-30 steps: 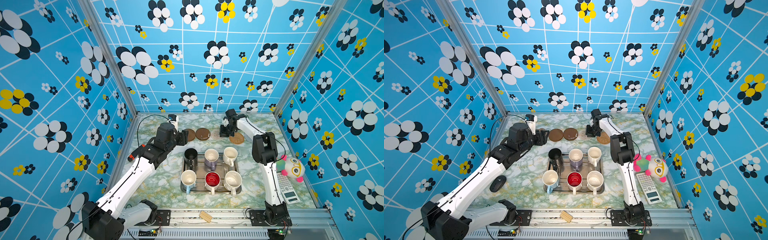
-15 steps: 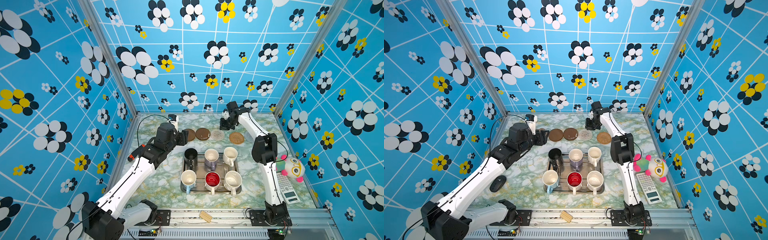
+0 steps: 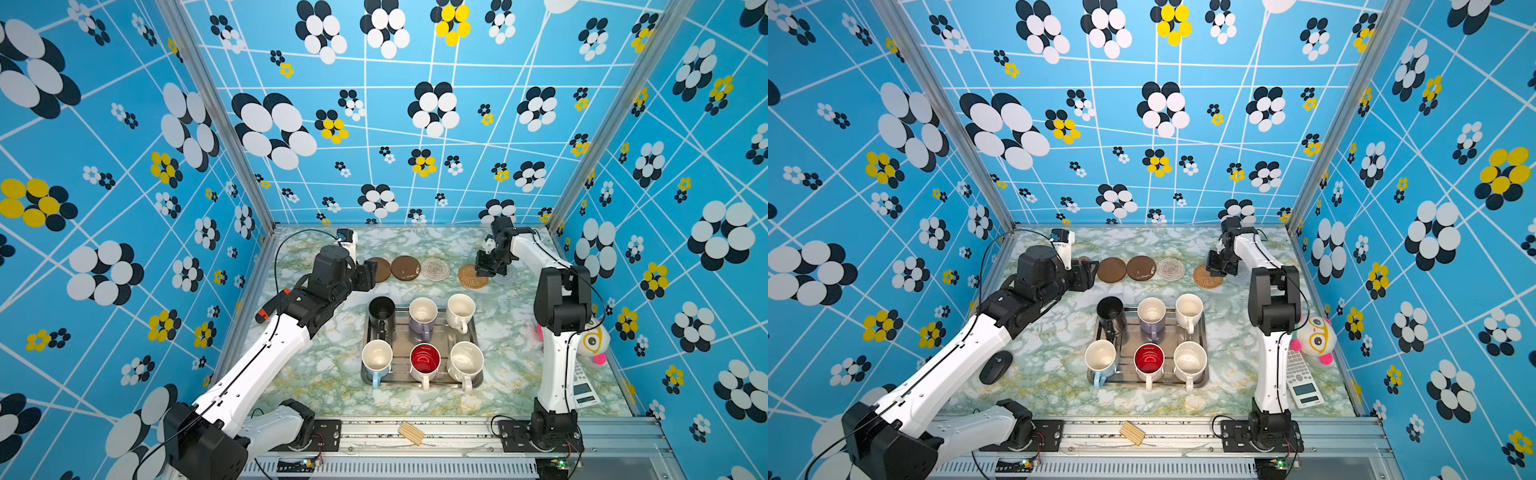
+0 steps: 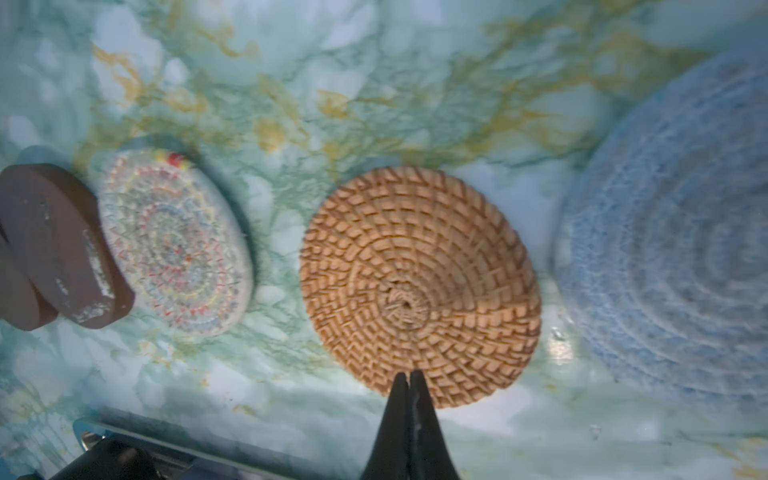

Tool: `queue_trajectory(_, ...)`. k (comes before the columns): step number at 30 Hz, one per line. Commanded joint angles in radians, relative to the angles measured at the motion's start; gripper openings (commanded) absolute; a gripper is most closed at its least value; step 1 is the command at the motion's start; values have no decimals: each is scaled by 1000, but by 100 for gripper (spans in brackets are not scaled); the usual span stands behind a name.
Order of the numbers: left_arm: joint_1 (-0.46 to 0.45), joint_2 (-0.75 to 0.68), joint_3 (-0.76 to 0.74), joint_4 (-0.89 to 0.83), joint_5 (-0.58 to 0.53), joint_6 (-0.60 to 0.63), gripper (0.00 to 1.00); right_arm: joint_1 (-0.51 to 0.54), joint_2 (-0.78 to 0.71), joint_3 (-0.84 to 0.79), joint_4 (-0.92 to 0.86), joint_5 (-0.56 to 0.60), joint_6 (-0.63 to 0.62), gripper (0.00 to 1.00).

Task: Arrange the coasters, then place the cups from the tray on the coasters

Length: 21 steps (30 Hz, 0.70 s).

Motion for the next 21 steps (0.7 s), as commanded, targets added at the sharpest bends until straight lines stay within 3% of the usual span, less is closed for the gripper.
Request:
queue_trajectory(1, 8, 16, 19, 5, 18, -18, 65, -7, -16, -39, 55, 7, 7, 0)
queue_trajectory(21, 6, 11, 3, 0, 9, -37, 65, -18, 141, 72, 80, -128, 67, 0)
